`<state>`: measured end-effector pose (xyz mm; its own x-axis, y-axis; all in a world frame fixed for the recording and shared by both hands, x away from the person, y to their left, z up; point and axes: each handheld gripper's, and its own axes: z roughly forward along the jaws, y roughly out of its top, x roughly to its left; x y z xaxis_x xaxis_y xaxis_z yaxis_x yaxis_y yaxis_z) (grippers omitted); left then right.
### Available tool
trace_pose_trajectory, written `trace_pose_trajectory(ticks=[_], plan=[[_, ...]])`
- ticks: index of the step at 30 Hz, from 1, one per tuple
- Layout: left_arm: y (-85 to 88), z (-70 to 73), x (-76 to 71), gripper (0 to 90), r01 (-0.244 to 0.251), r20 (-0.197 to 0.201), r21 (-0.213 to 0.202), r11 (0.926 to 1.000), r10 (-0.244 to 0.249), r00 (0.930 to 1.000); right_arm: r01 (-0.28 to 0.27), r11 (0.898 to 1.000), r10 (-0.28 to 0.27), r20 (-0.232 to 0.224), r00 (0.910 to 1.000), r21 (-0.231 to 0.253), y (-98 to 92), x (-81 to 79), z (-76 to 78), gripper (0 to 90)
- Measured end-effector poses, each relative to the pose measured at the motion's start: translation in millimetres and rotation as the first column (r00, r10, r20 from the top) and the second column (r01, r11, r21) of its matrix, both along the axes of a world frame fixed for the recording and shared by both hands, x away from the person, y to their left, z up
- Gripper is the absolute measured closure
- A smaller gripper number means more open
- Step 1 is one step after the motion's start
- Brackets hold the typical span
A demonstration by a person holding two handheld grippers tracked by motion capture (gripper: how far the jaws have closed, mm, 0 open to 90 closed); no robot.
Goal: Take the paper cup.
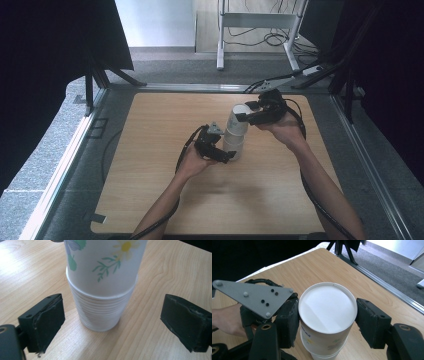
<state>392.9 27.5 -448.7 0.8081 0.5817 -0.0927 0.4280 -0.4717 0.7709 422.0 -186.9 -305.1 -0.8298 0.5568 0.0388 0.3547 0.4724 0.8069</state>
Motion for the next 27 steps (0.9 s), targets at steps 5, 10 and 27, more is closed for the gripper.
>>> trace_pose_trajectory(ticks=[5,10,27], plan=[[2.0,0.8,-6.4,3.5,0.008,0.004,0.009,0.9999,-0.008,1.0000,0.003,1.000,-0.003,0.013,0.9999,0.005,-3.0,-4.0,11.2,37.7],[5.2,2.0,-12.6,3.5,0.009,0.008,0.001,1.0000,-0.010,0.9999,0.001,1.000,-0.001,0.022,0.9998,0.012,-6.5,-9.9,22.4,37.7],[12.1,9.6,-37.7,0.0,0.071,0.018,-0.055,0.9959,-0.070,0.9974,-0.066,0.998,0.066,0.028,0.9975,0.008,-18.2,-45.0,32.9,37.7]])
